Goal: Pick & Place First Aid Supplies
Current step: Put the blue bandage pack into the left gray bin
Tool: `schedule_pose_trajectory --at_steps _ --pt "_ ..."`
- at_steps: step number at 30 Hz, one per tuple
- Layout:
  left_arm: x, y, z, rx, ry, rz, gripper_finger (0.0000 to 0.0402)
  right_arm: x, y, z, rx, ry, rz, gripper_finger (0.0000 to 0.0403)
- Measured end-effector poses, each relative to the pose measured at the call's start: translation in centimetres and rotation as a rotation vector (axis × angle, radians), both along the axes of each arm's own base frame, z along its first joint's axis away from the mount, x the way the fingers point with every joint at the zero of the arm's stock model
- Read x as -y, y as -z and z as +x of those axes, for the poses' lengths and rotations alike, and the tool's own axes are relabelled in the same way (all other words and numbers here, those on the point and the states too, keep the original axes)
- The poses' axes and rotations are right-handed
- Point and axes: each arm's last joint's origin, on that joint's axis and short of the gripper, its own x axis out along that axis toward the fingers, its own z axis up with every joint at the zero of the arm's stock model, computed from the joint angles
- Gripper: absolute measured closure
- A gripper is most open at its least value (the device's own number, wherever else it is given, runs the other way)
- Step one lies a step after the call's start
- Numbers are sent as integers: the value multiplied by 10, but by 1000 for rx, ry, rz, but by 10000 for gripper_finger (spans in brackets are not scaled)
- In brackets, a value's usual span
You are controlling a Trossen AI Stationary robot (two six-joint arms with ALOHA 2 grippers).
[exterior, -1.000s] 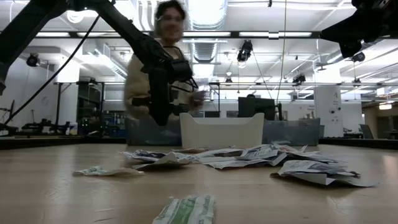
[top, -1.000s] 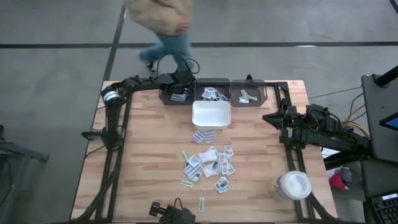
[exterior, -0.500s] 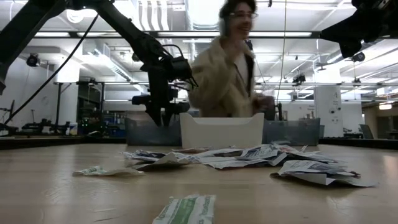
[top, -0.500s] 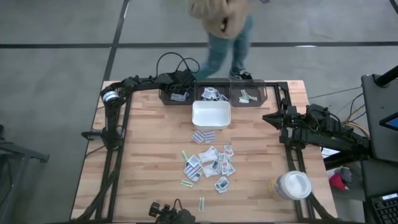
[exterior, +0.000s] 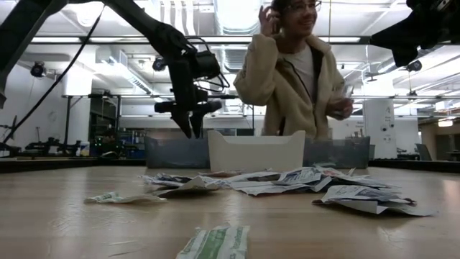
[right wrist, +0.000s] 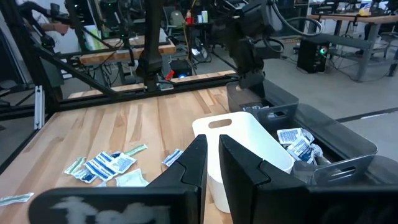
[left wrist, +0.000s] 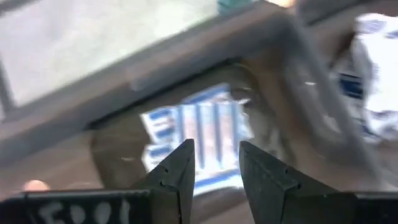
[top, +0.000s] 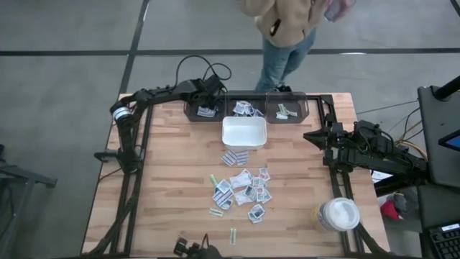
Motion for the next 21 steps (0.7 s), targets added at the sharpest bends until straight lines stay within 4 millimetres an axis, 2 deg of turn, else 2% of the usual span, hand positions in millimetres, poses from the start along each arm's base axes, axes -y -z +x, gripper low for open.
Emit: schedule_pose_trajectory --at_steps 5,10,15,21 --pt "12 -15 2 72 53 -29 282 0 0 0 1 0 0 364" --pt "32 -31 7 120 118 -29 282 0 0 0 0 0 0 364" --pt "64 -50 14 165 207 -6 282 0 0 0 0 0 0 364" --pt "107 -59 27 189 330 -4 282 0 0 0 0 0 0 364"
